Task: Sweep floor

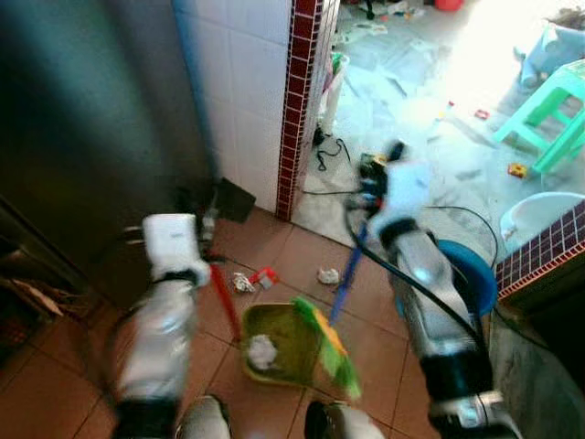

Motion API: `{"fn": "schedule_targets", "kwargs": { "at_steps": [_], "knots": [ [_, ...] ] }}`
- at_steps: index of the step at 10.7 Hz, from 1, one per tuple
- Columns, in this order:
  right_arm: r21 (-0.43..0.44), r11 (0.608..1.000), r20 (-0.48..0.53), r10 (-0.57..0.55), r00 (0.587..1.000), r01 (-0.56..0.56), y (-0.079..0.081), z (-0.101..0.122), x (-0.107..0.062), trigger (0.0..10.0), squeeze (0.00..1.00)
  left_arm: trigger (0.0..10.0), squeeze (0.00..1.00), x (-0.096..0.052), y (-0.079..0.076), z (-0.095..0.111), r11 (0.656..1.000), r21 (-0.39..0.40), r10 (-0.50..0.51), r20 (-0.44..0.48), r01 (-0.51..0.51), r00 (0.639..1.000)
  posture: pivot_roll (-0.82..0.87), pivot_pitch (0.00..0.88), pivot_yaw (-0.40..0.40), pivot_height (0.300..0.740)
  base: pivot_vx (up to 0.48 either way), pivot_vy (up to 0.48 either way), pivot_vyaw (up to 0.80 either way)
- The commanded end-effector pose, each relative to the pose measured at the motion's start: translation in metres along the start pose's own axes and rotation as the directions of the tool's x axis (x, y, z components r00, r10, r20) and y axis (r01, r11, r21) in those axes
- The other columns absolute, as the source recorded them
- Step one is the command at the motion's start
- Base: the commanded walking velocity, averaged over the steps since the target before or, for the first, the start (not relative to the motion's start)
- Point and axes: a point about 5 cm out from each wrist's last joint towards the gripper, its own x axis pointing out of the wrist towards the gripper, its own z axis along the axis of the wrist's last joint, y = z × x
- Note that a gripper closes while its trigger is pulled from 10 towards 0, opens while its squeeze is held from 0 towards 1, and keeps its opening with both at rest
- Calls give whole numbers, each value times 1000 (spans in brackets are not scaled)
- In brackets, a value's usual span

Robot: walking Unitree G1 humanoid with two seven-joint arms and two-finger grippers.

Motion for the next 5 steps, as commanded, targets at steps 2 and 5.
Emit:
{"fn": "schedule_targets", "kwargs": {
  "at_steps": [2, 5],
  "knots": [
    [-50, 997, -16, -67, 998, 66, -16, -6, -4, 10000, 0, 10000, 0, -7, -14, 25, 995, -5, -97, 85, 98, 992, 2, 66, -39, 740, 0, 0, 0],
    [-29, 995, -29, -97, 995, 96, -19, -6, 1, 10000, 0, 10000, 0, -15, -23, 35, 988, -36, -145, 73, 148, 987, 9, 65, -54, 740, 0, 0, -267]
  ]
}}
